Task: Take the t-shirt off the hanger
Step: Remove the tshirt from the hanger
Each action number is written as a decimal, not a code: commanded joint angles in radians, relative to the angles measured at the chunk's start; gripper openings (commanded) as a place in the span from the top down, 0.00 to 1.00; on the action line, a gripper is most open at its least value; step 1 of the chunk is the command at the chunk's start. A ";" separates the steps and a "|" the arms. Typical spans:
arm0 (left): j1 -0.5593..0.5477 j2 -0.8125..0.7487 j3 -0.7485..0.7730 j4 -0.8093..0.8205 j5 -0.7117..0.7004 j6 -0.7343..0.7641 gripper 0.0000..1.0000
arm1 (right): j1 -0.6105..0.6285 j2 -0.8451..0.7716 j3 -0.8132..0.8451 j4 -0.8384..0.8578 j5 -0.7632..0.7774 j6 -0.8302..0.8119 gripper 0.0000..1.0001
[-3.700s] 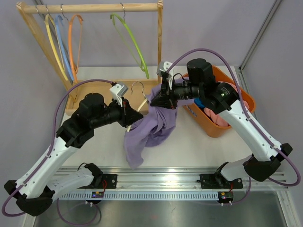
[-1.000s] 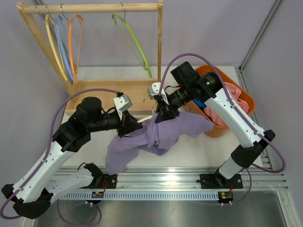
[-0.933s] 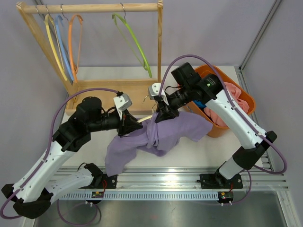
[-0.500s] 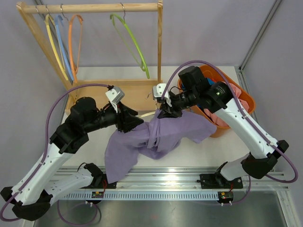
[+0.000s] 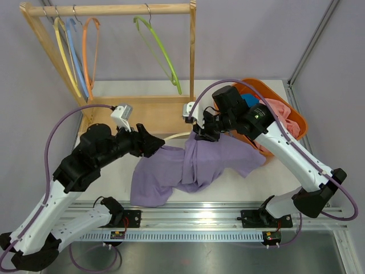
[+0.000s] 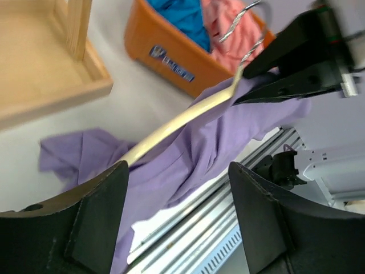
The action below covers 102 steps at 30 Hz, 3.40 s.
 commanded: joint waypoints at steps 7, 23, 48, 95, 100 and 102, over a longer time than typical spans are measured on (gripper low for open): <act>-0.006 0.092 -0.061 -0.090 -0.192 -0.289 0.36 | 0.003 -0.020 0.003 0.102 0.094 0.054 1.00; -0.006 0.267 0.018 -0.164 -0.406 -0.410 0.58 | 0.004 -0.039 -0.014 0.125 0.082 0.060 1.00; 0.195 0.052 -0.166 -0.230 -0.535 -0.298 1.00 | -0.065 -0.132 -0.096 0.063 0.091 -0.070 1.00; 0.347 -0.065 -0.209 0.145 0.469 0.443 0.07 | -0.214 -0.063 -0.144 0.063 -0.244 -0.258 1.00; 0.345 0.019 -0.130 0.152 0.600 0.575 0.07 | -0.140 -0.069 -0.155 0.016 -0.284 -0.420 1.00; 0.342 0.052 -0.113 0.163 0.673 0.580 0.09 | -0.128 -0.056 -0.141 0.014 -0.298 -0.447 1.00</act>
